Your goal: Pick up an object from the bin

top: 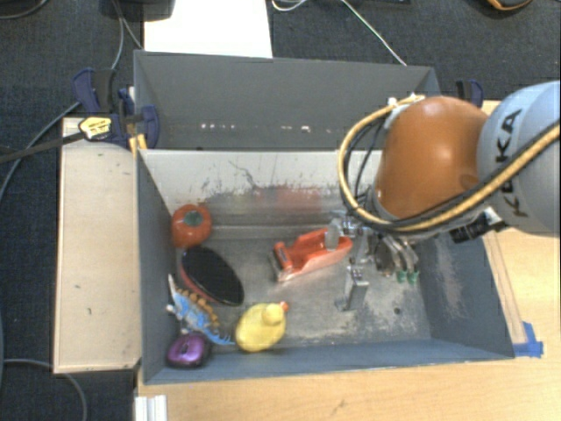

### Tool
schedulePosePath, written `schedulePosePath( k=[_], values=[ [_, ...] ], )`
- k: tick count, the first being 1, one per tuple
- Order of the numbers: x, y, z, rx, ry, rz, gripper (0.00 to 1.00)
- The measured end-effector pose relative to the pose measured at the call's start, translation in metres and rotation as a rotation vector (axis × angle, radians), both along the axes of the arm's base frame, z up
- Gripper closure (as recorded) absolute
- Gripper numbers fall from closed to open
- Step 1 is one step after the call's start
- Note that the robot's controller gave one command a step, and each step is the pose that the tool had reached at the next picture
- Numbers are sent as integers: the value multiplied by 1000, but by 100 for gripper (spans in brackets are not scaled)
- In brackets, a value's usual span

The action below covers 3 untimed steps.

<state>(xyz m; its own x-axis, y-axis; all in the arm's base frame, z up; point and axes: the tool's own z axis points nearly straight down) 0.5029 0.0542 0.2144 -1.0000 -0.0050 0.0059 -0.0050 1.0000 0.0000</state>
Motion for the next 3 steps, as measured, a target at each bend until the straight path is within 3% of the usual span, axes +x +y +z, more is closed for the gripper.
schedulePosePath(
  k=[1, 2, 3],
  values=[
    [2, 0, 4, 1, -9, -4, 0],
    [78, -9, -57, 2, -4, 183, 0],
    [88, 0, -74, 2, -11, 183, 0]
  ],
)
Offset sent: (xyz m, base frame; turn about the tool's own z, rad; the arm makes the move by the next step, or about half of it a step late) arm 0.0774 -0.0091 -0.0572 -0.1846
